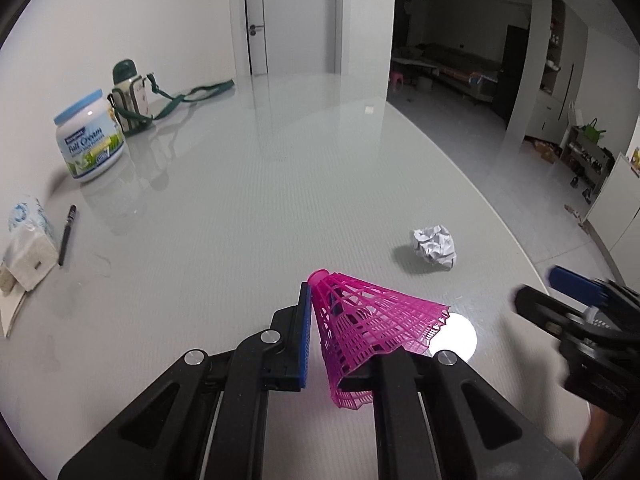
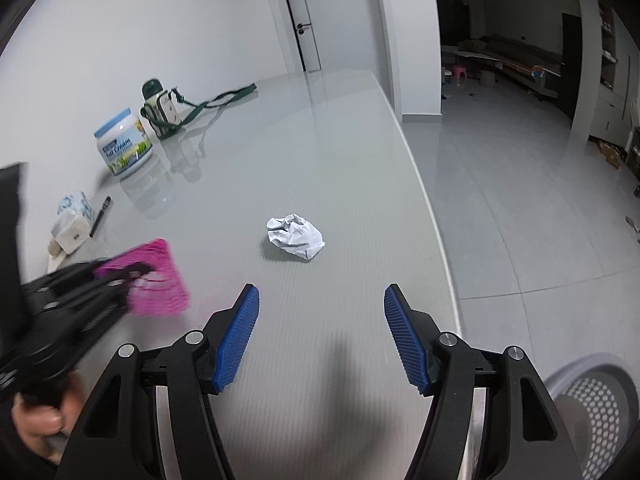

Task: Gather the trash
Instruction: 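Grasp the crumpled white paper with the right tool while the left tool holds the shuttlecock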

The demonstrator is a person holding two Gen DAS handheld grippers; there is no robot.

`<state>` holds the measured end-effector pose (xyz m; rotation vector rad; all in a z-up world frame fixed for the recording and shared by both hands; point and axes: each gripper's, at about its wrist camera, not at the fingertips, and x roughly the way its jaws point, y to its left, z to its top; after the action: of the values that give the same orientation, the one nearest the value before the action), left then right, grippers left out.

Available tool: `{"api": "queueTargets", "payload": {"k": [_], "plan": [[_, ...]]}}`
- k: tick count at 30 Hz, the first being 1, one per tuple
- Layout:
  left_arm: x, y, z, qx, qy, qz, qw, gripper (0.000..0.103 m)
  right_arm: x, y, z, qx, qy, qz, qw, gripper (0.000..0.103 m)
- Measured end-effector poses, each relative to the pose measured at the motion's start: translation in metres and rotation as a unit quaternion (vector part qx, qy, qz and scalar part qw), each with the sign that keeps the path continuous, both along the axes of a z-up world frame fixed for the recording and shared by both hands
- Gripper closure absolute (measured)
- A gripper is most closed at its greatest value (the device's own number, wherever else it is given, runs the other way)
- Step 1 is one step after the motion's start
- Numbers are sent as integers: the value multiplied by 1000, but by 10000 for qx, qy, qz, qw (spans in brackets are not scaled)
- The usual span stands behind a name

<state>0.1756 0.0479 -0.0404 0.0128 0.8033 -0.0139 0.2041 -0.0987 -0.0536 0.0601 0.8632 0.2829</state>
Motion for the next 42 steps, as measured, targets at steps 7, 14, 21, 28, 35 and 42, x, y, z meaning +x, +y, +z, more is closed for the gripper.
{"api": "queueTargets", "payload": {"k": [7,14,21,28,35,42], "plan": [[-13,11,7,32,-123,94,9999,93,42,27,-18,-265,213,208,9992,40],[-13,27,0,-91,-9,222,9997,93,70,47,-32,-600,366,258,9972,41],[-12,32,-3,-172,27,232,9996,93,77,58,-34,-904,250,292,9952,63],[-14,31,0,-186,-7,209,9996,93,60,46,-23,-554,159,245,9980,69],[-23,20,7,-223,-74,58,9997,93,5,17,-4,-214,-15,-93,9997,69],[-45,-21,19,-249,-204,-389,9987,93,-65,-29,6,-213,-212,-792,9964,69]]}}
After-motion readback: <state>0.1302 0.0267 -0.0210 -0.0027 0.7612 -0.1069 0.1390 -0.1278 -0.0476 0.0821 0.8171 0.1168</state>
